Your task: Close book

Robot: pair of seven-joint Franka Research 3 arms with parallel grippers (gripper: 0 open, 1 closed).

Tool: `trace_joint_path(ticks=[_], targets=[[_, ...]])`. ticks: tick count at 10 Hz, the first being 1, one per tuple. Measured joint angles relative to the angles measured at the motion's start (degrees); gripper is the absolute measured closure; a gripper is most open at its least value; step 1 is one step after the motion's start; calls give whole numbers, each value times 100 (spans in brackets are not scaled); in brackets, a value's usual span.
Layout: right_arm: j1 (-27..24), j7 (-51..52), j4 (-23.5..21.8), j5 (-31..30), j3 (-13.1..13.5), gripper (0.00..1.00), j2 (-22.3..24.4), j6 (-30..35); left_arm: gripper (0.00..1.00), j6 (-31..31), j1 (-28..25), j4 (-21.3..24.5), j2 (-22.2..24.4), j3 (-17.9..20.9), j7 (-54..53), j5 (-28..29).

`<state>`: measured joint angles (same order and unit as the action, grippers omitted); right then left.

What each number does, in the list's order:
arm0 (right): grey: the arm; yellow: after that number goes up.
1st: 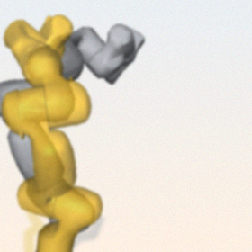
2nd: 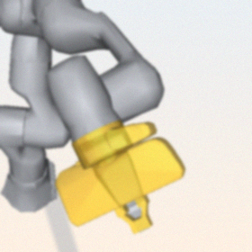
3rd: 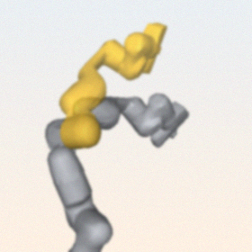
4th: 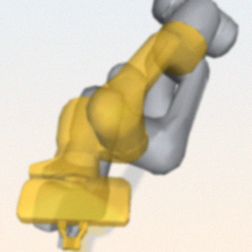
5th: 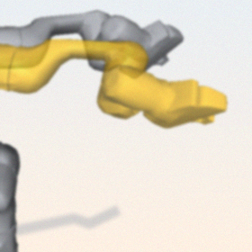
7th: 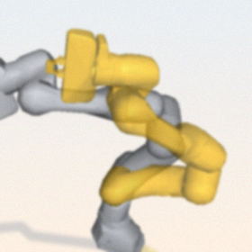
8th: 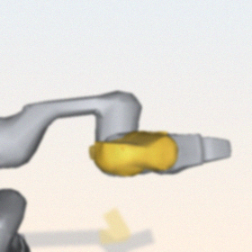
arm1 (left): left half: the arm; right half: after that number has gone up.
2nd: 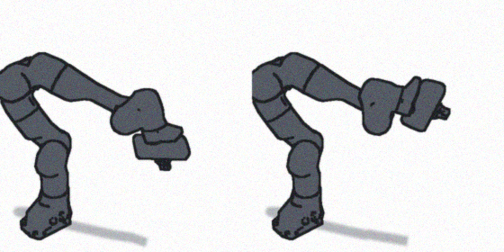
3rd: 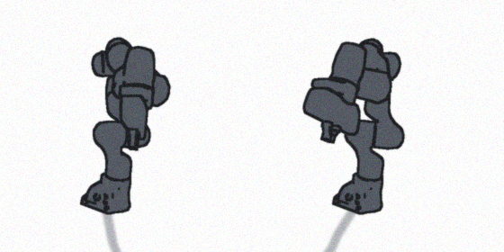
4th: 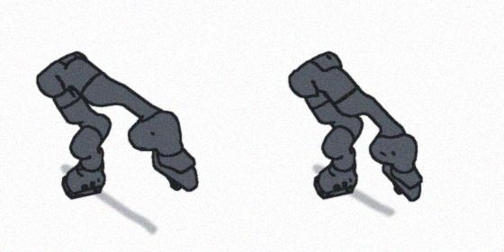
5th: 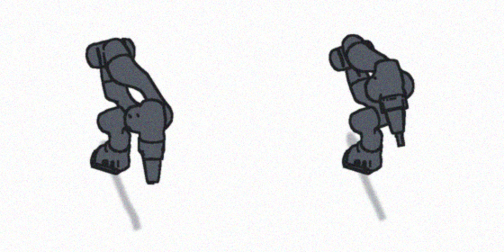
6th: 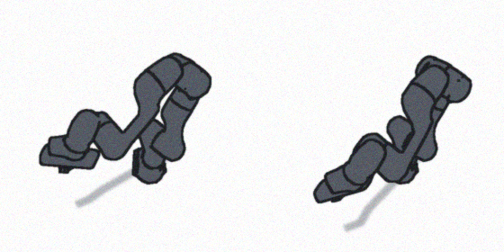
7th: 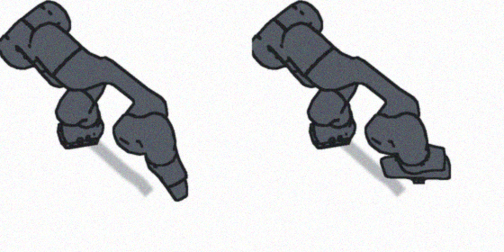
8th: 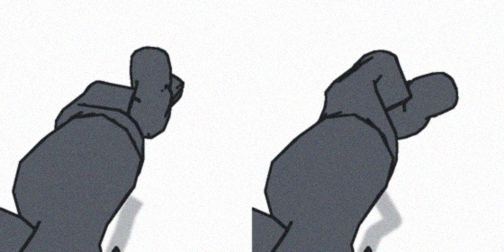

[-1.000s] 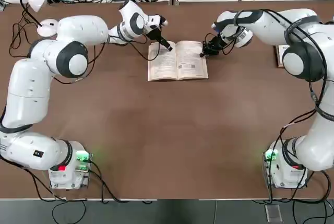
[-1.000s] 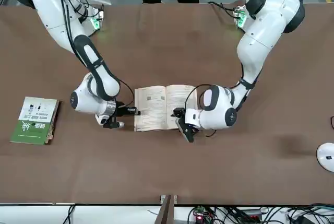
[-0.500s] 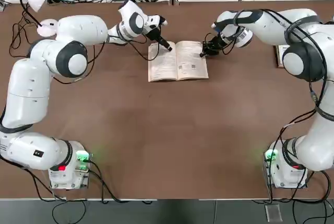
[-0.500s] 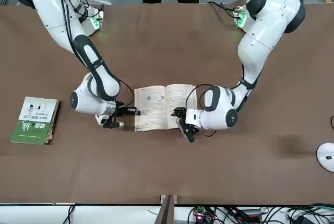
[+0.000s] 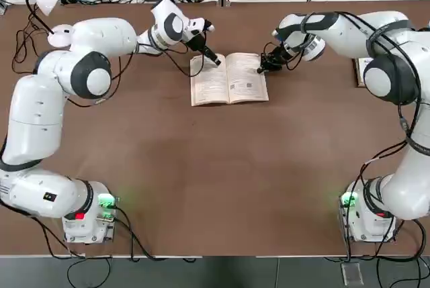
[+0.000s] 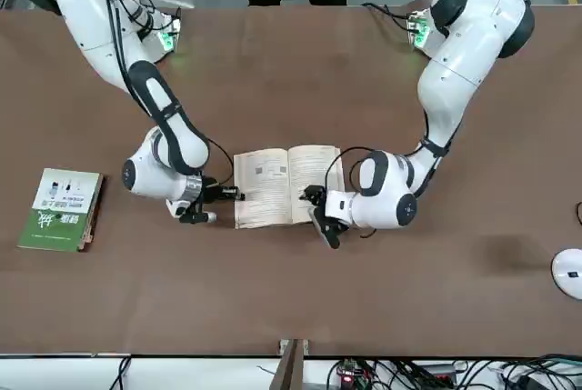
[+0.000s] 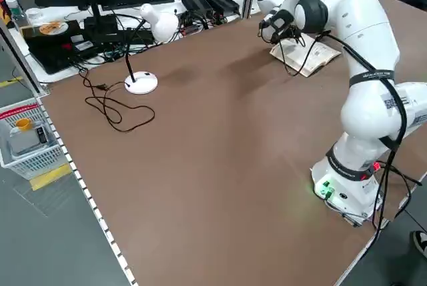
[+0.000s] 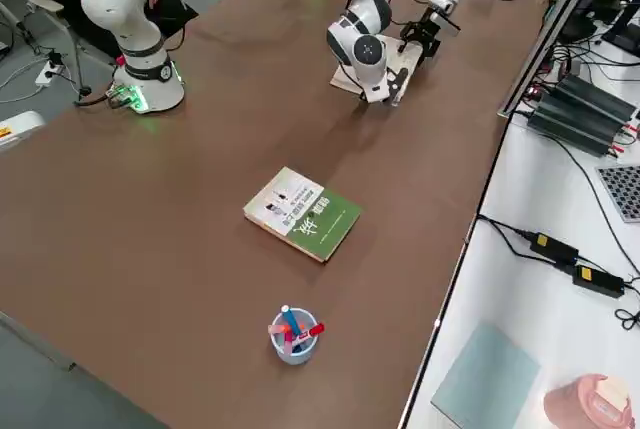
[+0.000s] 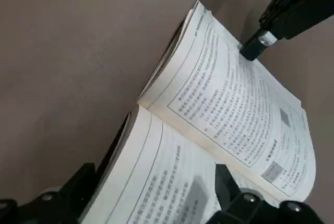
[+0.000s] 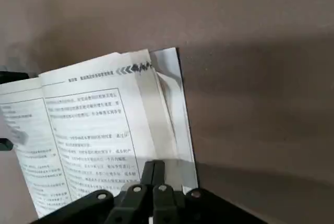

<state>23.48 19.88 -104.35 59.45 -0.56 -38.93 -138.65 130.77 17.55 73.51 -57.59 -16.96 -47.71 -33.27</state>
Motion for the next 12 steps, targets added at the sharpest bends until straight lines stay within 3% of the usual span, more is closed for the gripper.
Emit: trace_joint_path(ticks=[7, 12], targets=[[2, 0, 2, 0, 0, 99, 0, 0, 0, -573, -222, -152, 7, -98, 260, -14], [3, 0, 3, 0, 0, 99, 0, 0, 0, -867, -573, -180, 33, -533, 711, -16]])
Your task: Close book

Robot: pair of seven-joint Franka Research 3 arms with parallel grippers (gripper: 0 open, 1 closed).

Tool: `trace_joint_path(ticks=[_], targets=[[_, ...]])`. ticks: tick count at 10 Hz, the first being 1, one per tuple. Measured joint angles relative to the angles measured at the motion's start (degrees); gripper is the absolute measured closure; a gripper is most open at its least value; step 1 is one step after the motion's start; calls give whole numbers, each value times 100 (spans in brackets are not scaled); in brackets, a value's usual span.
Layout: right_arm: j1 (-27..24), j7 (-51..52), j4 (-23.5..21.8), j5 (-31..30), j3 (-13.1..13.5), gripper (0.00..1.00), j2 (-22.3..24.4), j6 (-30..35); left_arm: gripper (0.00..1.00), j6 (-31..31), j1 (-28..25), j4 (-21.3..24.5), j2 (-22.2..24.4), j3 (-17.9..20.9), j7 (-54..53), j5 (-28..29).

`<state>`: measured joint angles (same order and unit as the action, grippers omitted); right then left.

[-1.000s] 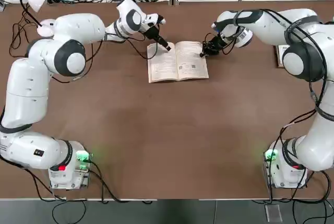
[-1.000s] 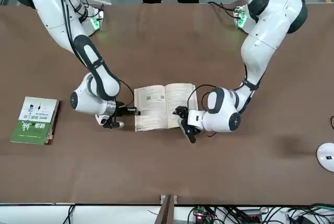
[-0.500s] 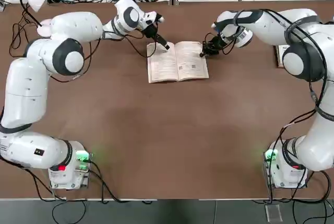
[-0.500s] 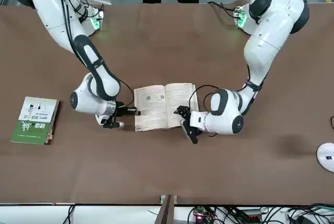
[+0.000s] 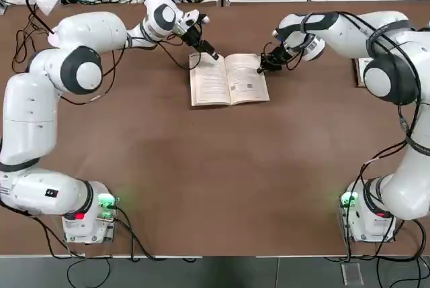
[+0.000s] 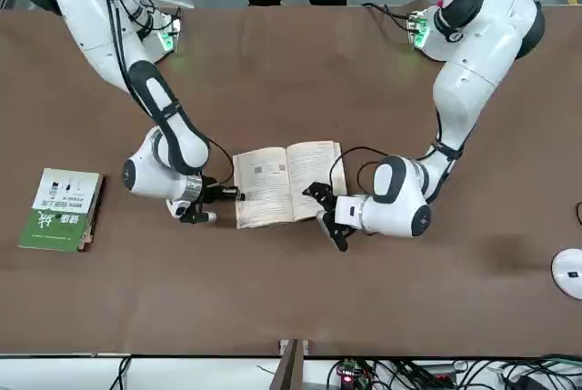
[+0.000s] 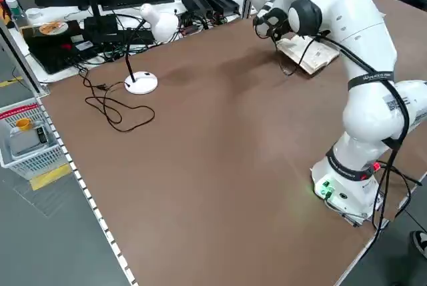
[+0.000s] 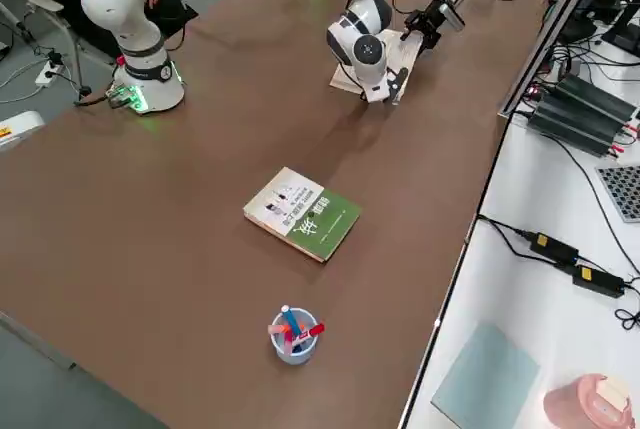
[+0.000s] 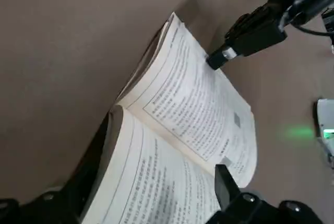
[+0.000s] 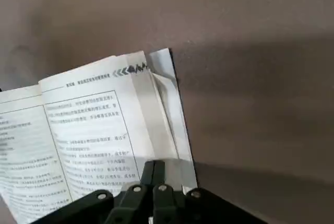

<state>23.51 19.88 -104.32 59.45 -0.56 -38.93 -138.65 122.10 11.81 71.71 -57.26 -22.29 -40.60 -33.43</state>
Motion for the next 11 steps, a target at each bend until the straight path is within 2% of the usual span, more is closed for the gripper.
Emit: trace_joint_path(ticks=[11], targets=[[1, 0, 1, 0, 0, 99, 0, 0, 0, -465, -95, -111, 51, -83, 586, -312]])
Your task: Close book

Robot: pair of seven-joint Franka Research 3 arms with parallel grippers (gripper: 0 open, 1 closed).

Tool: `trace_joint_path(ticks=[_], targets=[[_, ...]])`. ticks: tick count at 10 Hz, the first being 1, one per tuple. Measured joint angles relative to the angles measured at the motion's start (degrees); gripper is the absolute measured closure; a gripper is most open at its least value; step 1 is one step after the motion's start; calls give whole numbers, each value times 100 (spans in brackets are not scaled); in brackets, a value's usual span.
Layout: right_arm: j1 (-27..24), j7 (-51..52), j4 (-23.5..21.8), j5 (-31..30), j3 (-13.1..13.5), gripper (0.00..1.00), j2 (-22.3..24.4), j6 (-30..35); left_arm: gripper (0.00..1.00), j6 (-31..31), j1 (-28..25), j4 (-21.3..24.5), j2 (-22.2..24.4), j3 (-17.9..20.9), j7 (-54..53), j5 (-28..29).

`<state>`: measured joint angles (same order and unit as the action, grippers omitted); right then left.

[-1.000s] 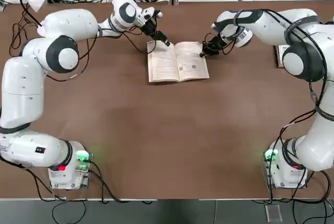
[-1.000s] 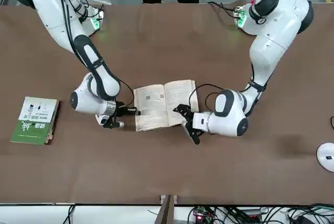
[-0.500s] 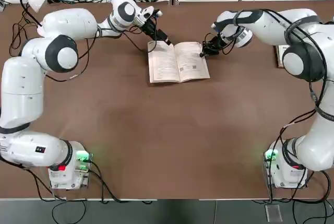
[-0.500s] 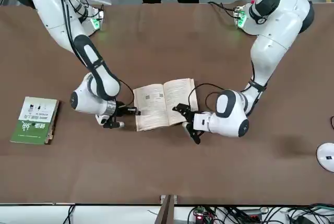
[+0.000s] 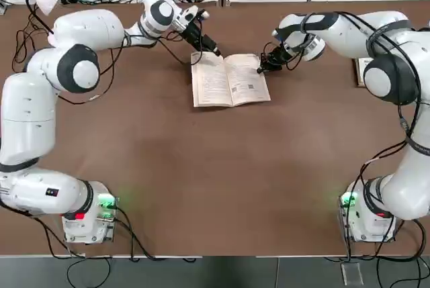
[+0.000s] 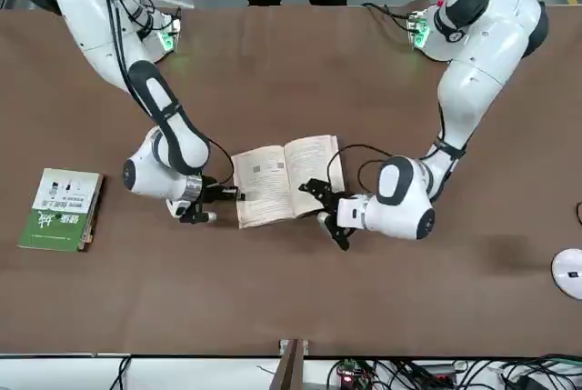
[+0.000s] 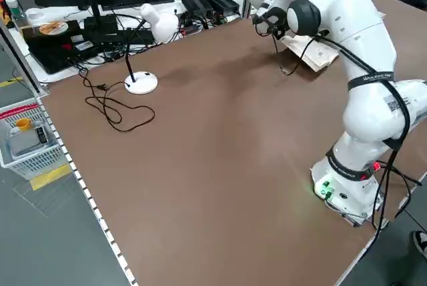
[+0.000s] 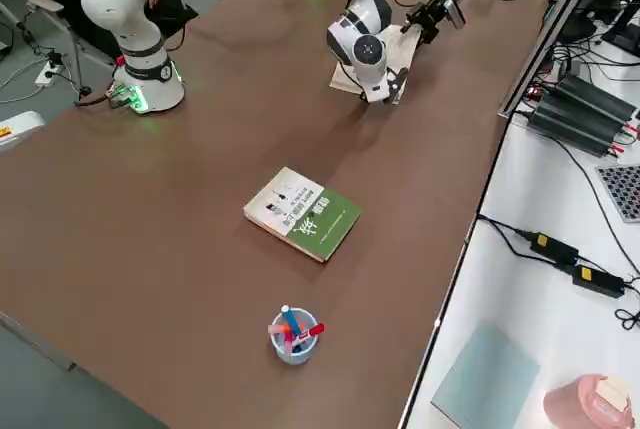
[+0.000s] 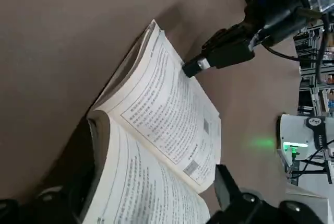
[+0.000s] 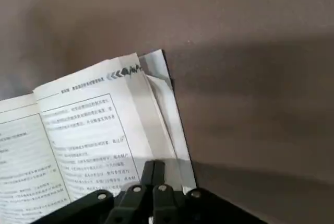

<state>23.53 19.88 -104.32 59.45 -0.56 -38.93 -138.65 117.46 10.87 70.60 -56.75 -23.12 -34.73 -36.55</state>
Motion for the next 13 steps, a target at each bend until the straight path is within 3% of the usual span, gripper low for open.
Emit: trace_joint_path(ticks=[13], targets=[[0, 0, 0, 0, 0, 99, 0, 0, 1, -432, -159, -59, 103, 2, 195, 0]])
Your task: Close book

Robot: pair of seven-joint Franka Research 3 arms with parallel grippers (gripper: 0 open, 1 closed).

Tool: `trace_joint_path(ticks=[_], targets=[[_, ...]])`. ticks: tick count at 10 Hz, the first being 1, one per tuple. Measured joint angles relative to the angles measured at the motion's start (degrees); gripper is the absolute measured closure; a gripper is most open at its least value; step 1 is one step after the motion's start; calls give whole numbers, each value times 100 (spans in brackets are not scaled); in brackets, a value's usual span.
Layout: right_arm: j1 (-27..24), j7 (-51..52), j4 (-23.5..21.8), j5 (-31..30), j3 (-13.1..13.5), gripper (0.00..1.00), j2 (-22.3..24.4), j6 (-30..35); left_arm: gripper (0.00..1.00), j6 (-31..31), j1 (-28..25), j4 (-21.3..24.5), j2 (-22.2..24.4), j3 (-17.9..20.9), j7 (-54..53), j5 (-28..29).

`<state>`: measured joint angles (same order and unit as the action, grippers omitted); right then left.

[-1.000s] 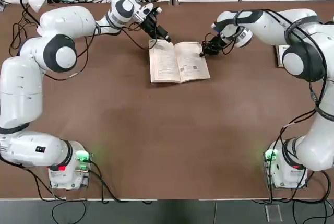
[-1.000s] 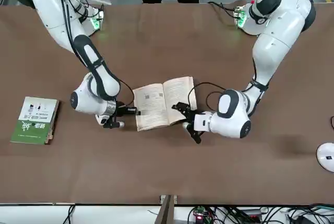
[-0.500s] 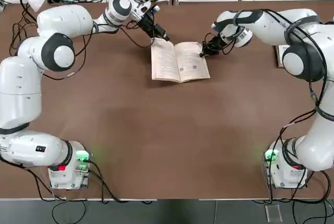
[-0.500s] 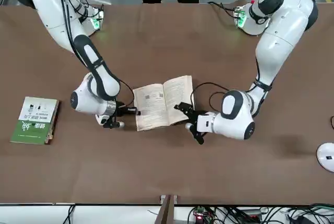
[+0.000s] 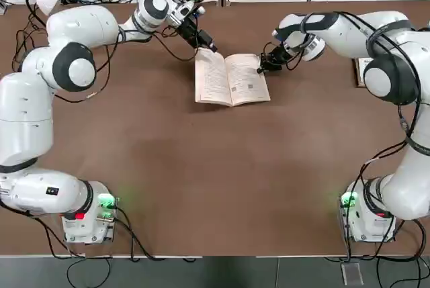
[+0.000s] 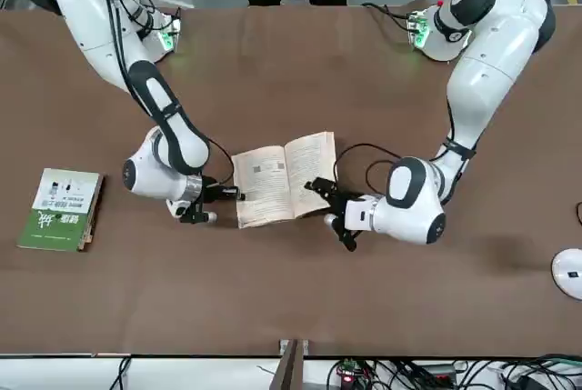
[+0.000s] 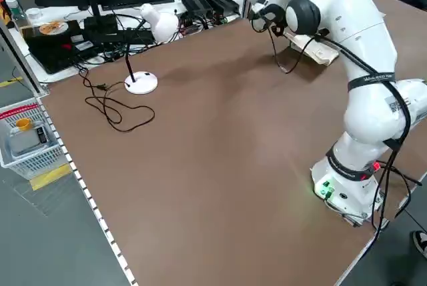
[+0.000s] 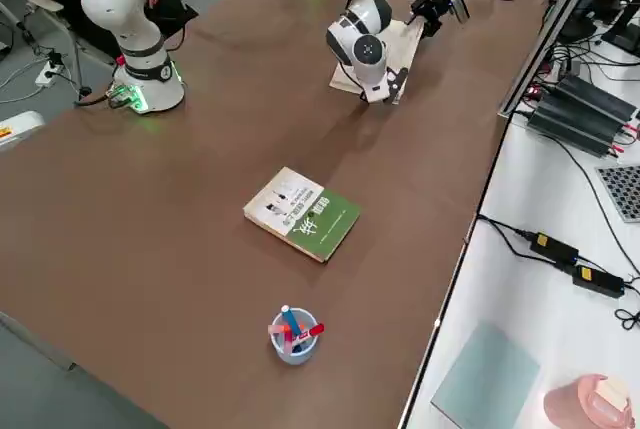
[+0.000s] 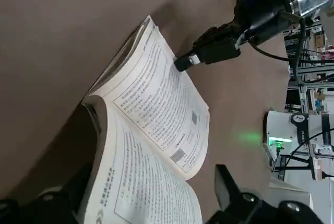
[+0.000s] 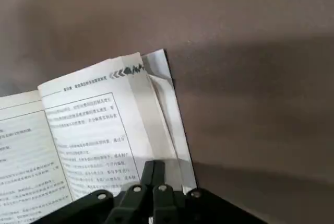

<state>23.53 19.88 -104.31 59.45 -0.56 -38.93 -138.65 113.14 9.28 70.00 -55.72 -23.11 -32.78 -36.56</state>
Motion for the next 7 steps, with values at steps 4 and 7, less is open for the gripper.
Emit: trace_joint_path(ticks=[4, 7], targets=[[0, 0, 0, 0, 0, 99, 0, 0, 1, -101, -9, -47, 12, -7, 276, 0], [0, 0, 0, 0, 0, 99, 0, 0, 1, -122, -9, -71, 44, -43, 574, 0]])
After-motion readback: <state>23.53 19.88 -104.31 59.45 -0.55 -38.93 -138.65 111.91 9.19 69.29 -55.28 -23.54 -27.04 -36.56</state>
